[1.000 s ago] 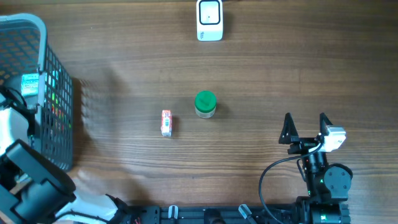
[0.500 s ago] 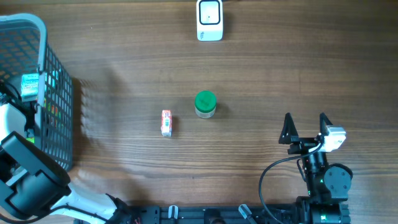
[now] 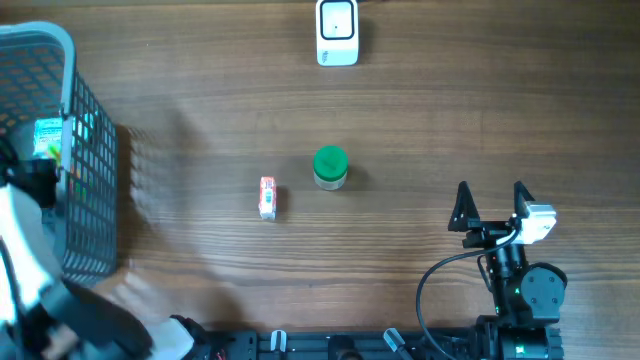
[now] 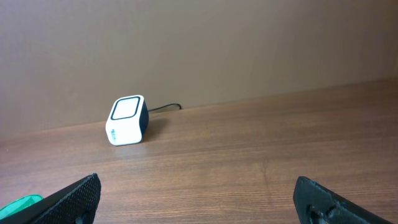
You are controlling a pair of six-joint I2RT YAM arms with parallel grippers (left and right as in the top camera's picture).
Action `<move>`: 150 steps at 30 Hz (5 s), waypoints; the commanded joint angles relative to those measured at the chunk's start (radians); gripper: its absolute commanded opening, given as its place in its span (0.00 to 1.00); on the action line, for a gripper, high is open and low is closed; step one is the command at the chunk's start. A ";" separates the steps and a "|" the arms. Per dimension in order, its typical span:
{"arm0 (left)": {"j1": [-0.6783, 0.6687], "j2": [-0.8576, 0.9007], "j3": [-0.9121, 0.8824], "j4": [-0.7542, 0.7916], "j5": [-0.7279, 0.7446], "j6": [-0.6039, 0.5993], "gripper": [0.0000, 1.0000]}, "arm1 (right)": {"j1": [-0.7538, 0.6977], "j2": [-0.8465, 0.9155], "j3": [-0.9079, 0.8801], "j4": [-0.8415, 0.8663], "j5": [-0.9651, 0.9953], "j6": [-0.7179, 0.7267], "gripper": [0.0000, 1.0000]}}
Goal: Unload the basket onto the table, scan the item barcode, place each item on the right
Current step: 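Reach the left gripper into the basket and grasp the Haribo gummy bag, then carry the Haribo bag with the left gripper and drop it beside the jar, then reach the left gripper into the basket and grasp the Zappy wipes pack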
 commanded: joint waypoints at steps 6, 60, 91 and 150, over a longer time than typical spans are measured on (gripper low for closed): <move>0.000 -0.319 0.008 0.003 -0.010 0.013 0.04 | 0.008 -0.001 -0.001 0.003 0.011 0.010 1.00; -1.037 -0.040 -0.196 -0.091 -0.286 0.257 0.04 | 0.008 -0.001 -0.001 0.003 0.011 0.010 1.00; -1.284 0.172 -0.186 0.330 -0.012 0.331 0.71 | 0.008 -0.001 -0.001 0.002 0.011 0.010 1.00; -0.154 0.601 0.370 0.208 -0.045 -0.036 1.00 | 0.008 -0.001 -0.001 0.003 0.011 0.010 1.00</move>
